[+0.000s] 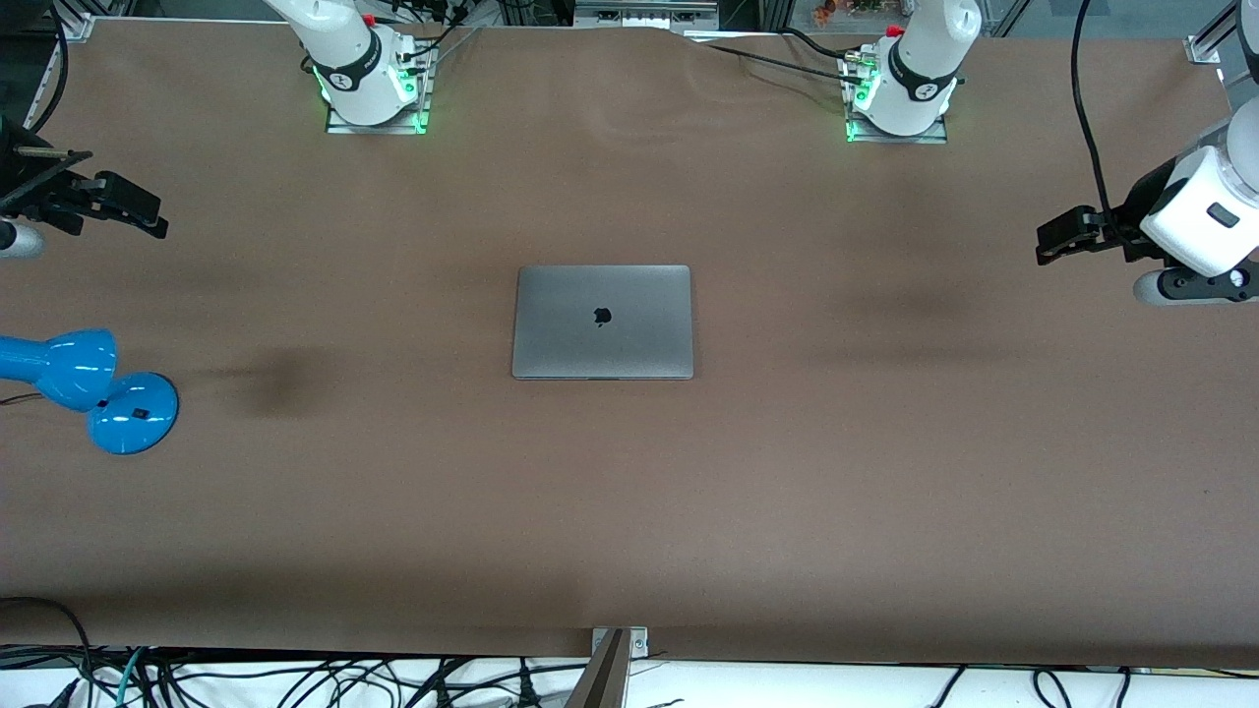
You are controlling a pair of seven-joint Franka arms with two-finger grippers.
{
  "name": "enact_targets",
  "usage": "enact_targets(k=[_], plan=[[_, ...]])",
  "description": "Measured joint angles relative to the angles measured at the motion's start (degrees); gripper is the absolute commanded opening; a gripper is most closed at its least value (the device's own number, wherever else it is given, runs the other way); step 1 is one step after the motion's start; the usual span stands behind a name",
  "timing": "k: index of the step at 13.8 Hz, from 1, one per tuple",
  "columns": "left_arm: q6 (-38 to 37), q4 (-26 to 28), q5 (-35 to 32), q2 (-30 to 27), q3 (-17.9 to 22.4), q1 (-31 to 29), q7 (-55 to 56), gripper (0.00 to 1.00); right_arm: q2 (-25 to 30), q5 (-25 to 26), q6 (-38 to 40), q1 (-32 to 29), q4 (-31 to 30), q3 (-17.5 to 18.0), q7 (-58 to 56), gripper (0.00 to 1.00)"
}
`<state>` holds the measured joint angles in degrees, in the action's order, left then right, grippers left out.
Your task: Close laptop with both arms from behind
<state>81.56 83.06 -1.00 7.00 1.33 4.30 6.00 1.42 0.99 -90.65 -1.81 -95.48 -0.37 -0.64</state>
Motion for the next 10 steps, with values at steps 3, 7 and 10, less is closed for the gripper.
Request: enact_targets(k=[3,7,10], plan=[[-0.8,-0.1,0.1,-0.4,6.9,6.2,-1.5,1.00,0.0,0.0,0.0,0.0,0.0,0.0,0.0,1.00],[-1.3,0.0,0.1,-0.5,7.5,8.4,-1.5,1.00,0.0,0.0,0.0,0.0,0.0,0.0,0.0,1.00],[-2.0,0.2,0.1,-0.4,7.5,8.5,-1.5,1.00,0.0,0.0,0.1,0.0,0.0,0.0,0.0,1.00]])
